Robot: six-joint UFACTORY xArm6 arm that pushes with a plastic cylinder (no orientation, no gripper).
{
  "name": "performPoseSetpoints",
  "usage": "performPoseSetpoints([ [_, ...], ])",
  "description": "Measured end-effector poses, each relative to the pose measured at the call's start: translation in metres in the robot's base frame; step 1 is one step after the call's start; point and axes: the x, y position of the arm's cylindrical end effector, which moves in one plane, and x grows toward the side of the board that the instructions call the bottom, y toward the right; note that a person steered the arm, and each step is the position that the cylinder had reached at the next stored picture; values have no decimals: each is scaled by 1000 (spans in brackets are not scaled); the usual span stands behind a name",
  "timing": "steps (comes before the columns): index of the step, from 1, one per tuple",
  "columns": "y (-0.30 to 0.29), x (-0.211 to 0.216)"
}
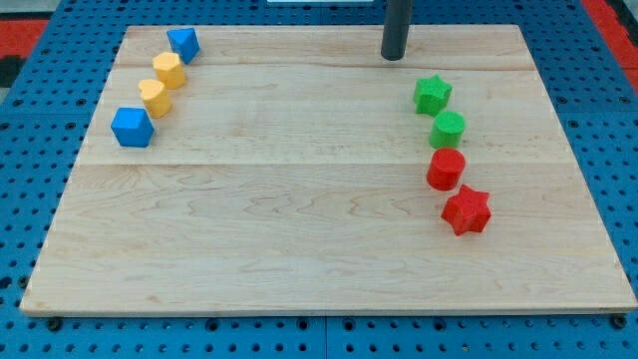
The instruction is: Move the blue triangle towards center left
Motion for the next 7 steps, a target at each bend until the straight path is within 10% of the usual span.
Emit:
performPoseSetpoints([
  [2,11,-1],
  [5,-201,-42],
  [7,-218,-45],
])
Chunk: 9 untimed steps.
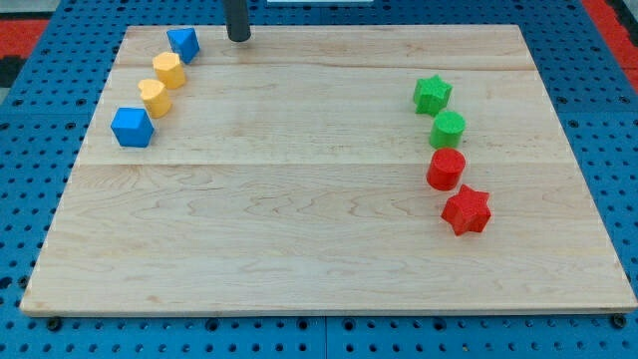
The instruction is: Move the blue triangle towards center left
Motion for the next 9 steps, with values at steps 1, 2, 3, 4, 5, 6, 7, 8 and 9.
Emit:
performPoseSetpoints([
  [1,-12,-15],
  [2,-80,-15],
  [3,-62,16],
  [4,-11,66],
  [5,42,82],
  [6,47,90],
  [7,32,39],
  [8,-21,18],
  [9,-24,60],
])
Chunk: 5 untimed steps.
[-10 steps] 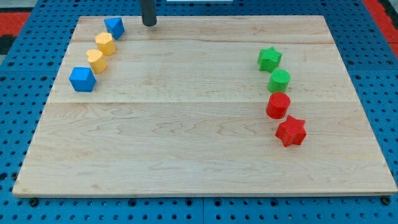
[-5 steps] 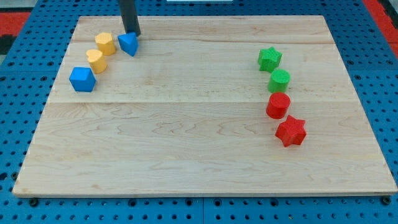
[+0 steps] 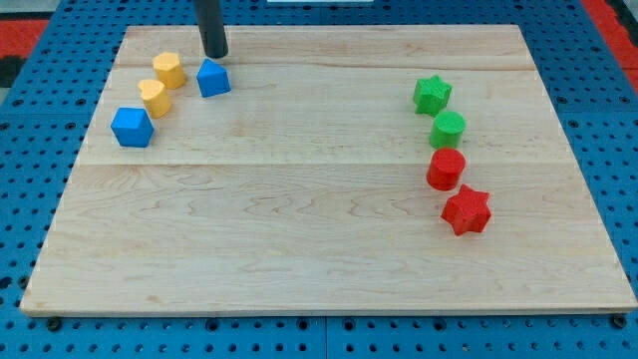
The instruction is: Move the blue triangle towards center left
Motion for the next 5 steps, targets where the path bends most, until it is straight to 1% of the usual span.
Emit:
performPoseSetpoints([
  [1,-5,36],
  [2,23,83],
  [3,-6,99],
  [4,-61,108],
  [5,-77,82],
])
